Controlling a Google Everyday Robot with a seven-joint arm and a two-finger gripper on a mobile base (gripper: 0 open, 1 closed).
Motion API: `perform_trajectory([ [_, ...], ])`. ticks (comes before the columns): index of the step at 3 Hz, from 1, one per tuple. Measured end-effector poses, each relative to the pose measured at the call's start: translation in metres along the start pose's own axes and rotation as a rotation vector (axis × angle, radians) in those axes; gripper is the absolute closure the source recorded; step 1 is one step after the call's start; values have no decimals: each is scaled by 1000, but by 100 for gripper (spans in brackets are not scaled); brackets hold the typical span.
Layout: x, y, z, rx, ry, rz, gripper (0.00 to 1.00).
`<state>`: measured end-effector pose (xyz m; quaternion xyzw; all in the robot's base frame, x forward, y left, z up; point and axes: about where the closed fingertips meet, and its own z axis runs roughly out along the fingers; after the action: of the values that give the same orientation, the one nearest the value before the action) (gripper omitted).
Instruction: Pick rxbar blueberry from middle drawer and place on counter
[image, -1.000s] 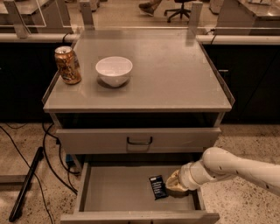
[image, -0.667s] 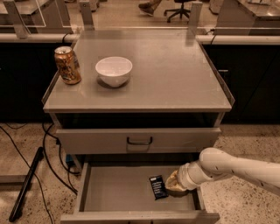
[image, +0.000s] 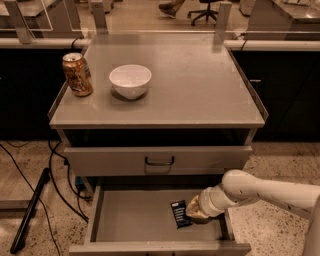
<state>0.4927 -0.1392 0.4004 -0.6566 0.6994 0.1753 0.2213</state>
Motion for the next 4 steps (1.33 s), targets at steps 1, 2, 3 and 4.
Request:
perform_trajectory([
  [1,1,0,10,-14,-4,1,84],
  [2,1,1,14,-23,-6,2,62],
  [3,1,1,16,-27,-8,1,48],
  [4,1,1,20,-34,-14,0,46],
])
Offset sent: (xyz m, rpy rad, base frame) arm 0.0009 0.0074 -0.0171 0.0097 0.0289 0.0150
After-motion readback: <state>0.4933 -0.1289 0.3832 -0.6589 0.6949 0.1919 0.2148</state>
